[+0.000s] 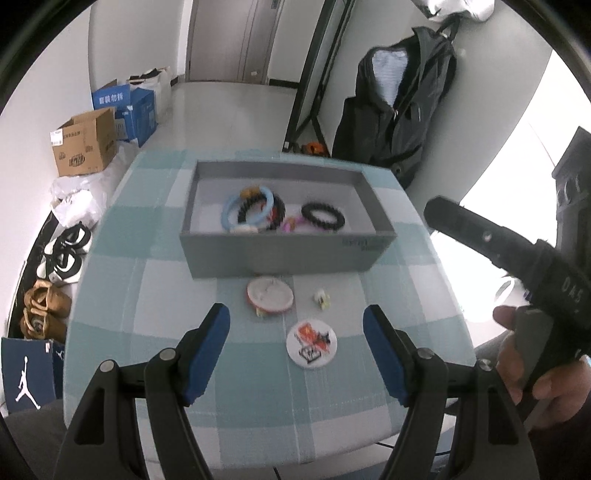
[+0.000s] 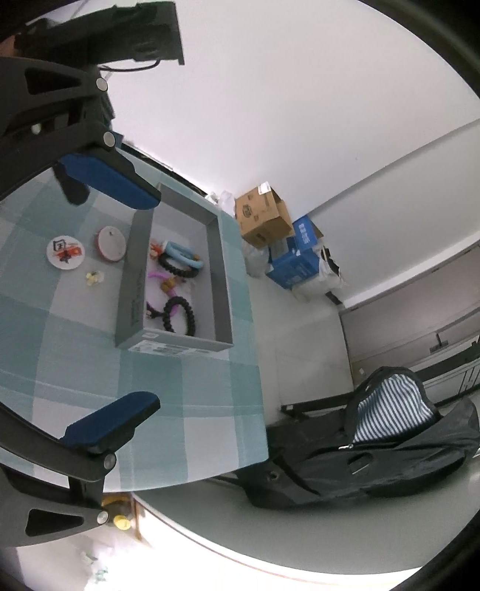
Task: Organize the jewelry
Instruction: 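Withdraw both grippers from the box back over the remaining badges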
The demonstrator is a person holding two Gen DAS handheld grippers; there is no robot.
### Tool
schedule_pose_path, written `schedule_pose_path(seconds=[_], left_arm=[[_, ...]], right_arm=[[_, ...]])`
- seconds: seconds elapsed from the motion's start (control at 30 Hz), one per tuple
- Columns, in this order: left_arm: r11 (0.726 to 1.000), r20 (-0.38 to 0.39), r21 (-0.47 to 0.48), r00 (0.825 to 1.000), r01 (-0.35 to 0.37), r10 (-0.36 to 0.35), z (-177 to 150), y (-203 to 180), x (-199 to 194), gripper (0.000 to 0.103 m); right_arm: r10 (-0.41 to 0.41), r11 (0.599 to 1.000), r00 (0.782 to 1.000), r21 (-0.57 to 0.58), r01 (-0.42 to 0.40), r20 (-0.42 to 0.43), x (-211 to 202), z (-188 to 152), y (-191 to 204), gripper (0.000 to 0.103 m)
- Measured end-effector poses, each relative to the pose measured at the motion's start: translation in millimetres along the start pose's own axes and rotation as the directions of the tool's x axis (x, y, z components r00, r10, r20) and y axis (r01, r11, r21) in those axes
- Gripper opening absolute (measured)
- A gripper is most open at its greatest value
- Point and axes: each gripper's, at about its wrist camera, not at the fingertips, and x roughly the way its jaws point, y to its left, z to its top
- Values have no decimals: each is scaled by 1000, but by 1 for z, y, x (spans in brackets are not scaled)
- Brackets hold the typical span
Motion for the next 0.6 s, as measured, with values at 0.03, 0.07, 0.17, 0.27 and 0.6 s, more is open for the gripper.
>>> schedule_pose_path(seconds=[0.03,0.07,0.17,0.27,0.6], left_arm=[[1000,-9,-3,1000,4,-4,-3,0,2,71],[1000,-23,-6,1000,14,-15,-6,-1,5,71],[1000,-44,1,999,4,-4,-11,-4,11,71],[1000,-75,7,997,-11,11,-17,-6,20,72],[993,-124,66,987,-93,101,-17,-18,33,72]], right_arm=[[-4,1000,1000,-4,4,-2,0,-2,1,101],[-7,1000,1000,-10,7,-7,-1,-4,1,102],[-15,1000,1000,-27,14,-22,0,-8,3,103],[-31,999,999,-38,30,-28,0,-12,3,103],[-85,996,995,-46,83,-57,6,-18,-2,103]])
